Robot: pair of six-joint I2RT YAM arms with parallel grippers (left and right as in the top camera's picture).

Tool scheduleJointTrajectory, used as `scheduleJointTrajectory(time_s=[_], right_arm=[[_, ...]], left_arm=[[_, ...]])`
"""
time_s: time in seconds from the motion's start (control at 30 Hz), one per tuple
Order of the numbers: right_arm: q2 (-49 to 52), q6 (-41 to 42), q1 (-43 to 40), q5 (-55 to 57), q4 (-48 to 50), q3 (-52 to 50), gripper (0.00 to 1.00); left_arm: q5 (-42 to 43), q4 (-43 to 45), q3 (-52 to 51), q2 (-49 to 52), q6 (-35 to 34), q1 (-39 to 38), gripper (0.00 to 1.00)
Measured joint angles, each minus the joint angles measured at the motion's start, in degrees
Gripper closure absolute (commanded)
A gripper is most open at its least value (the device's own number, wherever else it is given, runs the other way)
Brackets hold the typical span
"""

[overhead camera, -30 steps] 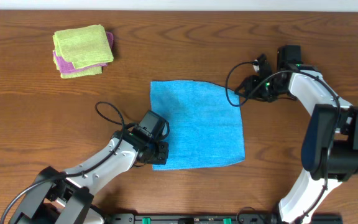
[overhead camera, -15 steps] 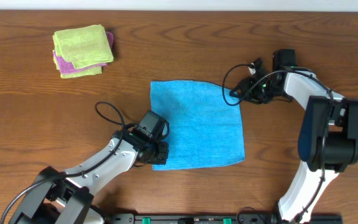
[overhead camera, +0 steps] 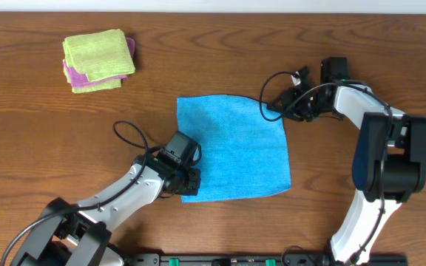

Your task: Fold the cloth

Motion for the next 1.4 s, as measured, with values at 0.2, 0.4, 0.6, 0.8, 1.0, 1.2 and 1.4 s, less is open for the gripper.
scheduleJointTrajectory(time_s=[0.2, 0.4, 0.6, 0.8, 1.0, 1.2, 1.4], right_arm=[[0.00, 0.24, 0.02, 1.03, -1.70, 0.00, 0.59], [0.00, 2.10, 0.02, -1.99, 2.12, 0.00, 0.56], [0.00, 6.19, 0.02, -8.57, 11.63, 0.00, 0.55], [0.00, 12.11, 0.07, -14.88, 22.14, 0.00, 0.58], [0.00, 14.69, 0.07, -15.69, 22.03, 0.00, 0.60], [0.00, 14.78, -0.07, -12.11, 14.95, 0.02, 0.63], [-0.11, 11.13, -1.92, -5.88, 4.59, 0.11, 0.57]], left_arm=[[0.00, 0.04, 0.00, 0.00, 0.02, 0.00, 0.94], [0.02, 0.39, -0.09, -0.04, 0.02, 0.00, 0.94], [0.02, 0.48, -0.17, -0.11, 0.00, 0.00, 0.94], [0.02, 0.50, -0.20, -0.13, 0.00, 0.00, 0.94], [0.02, 0.50, -0.20, -0.13, 0.00, 0.00, 0.94], [0.02, 0.50, -0.20, -0.13, 0.00, 0.00, 0.94], [0.04, 0.52, -0.20, -0.13, 0.00, 0.00, 0.94]])
